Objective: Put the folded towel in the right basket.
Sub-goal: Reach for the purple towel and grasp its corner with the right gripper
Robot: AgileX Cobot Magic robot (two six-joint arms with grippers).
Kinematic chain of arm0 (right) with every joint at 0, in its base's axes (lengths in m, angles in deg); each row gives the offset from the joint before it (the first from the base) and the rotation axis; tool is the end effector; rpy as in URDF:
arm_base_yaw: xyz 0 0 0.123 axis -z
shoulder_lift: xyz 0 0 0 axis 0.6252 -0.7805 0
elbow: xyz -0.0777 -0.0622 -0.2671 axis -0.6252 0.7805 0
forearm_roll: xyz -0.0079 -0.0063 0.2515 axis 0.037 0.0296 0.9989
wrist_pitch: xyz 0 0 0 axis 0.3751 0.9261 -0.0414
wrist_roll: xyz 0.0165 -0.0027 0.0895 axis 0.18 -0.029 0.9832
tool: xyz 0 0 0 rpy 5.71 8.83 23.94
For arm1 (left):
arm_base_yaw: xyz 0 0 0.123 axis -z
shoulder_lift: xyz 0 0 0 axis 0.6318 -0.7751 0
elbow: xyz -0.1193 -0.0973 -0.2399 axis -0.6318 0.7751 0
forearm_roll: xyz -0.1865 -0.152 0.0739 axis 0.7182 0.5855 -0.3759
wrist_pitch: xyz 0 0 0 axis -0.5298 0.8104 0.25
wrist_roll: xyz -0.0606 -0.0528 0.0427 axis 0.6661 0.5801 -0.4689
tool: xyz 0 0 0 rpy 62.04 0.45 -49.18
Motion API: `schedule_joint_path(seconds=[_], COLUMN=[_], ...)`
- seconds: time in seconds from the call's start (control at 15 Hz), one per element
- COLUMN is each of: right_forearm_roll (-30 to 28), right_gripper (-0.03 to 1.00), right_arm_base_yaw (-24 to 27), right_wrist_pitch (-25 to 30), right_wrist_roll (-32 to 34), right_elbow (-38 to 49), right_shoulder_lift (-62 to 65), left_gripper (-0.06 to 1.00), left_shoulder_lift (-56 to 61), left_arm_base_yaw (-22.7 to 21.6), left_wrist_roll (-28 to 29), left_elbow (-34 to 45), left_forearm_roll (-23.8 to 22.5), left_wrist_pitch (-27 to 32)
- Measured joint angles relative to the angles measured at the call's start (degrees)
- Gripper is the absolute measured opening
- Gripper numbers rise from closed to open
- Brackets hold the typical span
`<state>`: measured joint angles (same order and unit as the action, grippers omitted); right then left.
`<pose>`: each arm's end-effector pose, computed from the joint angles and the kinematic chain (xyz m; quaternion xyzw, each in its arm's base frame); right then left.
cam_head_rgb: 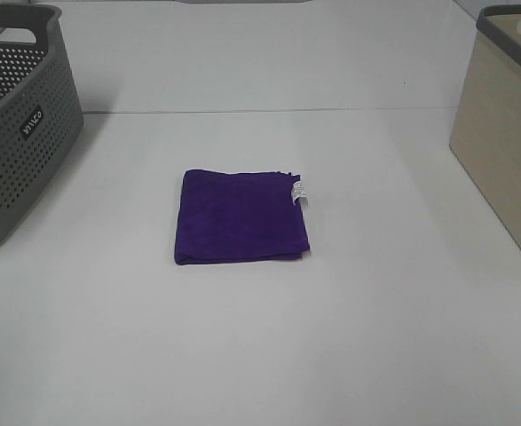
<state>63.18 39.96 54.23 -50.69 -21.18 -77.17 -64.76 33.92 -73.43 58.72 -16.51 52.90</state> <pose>-0.0024 0.0035 0.2617 -0.0288 0.8733 -0.0053 0.4863 -0.0056 0.0006 0.2820 -0.0435 0.8403 0.0293 0.5396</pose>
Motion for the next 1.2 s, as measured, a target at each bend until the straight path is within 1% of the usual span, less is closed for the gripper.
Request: schedule_joint_path(seconds=[1.2], right_forearm_roll=[0.1], right_gripper=[0.76], right_arm_base_yaw=[0.0], right_wrist_pitch=[-0.1], right_wrist_roll=[-0.1], right_elbow=[0.0], right_shoulder_lift=[0.0], left_gripper=[0.99], left_shoulder_lift=[0.0], left_arm_base_yaw=[0.0], left_wrist_roll=[0.0], left_elbow=[0.0], left_forearm_roll=[0.0], left_wrist_pitch=[0.0])
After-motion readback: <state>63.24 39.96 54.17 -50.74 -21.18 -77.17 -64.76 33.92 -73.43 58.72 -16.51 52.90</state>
